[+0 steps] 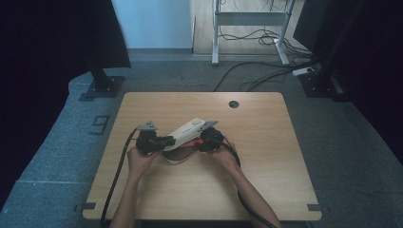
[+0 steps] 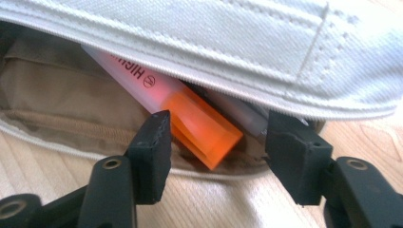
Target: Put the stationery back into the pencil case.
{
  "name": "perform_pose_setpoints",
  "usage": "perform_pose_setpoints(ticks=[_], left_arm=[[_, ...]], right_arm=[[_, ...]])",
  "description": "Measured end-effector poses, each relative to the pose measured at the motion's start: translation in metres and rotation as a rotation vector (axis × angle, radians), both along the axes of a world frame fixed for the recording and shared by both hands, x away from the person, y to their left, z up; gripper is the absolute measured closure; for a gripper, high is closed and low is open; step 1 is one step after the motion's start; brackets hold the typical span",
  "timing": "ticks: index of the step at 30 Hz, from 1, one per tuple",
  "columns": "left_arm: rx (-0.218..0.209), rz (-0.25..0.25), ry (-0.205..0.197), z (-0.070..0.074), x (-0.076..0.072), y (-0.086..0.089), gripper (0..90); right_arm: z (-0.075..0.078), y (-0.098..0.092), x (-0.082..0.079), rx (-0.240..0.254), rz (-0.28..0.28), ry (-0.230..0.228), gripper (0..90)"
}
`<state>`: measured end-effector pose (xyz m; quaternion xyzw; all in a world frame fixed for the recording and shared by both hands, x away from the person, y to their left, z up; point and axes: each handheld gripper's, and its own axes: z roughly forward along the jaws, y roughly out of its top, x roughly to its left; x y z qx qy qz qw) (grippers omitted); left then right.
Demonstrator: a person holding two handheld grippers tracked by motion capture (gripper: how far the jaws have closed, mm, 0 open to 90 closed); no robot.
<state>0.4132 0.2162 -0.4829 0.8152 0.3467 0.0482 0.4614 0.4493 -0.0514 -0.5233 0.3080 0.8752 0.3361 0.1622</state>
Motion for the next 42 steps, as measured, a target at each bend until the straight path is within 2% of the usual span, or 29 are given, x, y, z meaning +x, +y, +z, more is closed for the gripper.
perform_pose_setpoints(ticks=[7,14,25,30,36,42], left_arm=[[0.0,-0.001,0.0,0.0,0.0,-0.001,76.2],[0.004,-0.011,0.006,-0.001,0.0,-0.003,75.8],[-0.016,-0.055,0.01,-0.004,0.0,-0.005,73.4],[-0.01,-0.054,-0.007,-0.004,-0.001,-0.006,66.1],[-0.012,-0.05,-0.053,0.0,-0.001,-0.001,49.9],[0.066,-0.004,-0.075,-0.001,0.0,0.003,40.0]], right_arm=[[-0.003,0.0,-0.004,0.015,0.015,0.037,62.4],[-0.003,0.011,-0.001,0.027,0.021,0.013,65.6],[-0.001,0.0,-0.003,0.075,0.003,0.007,59.1],[0.003,-0.006,-0.006,0.096,0.001,0.001,55.4],[0.006,-0.011,-0.011,0.11,0.01,0.001,49.3],[0.007,-0.016,-0.016,0.123,0.011,-0.001,47.0]])
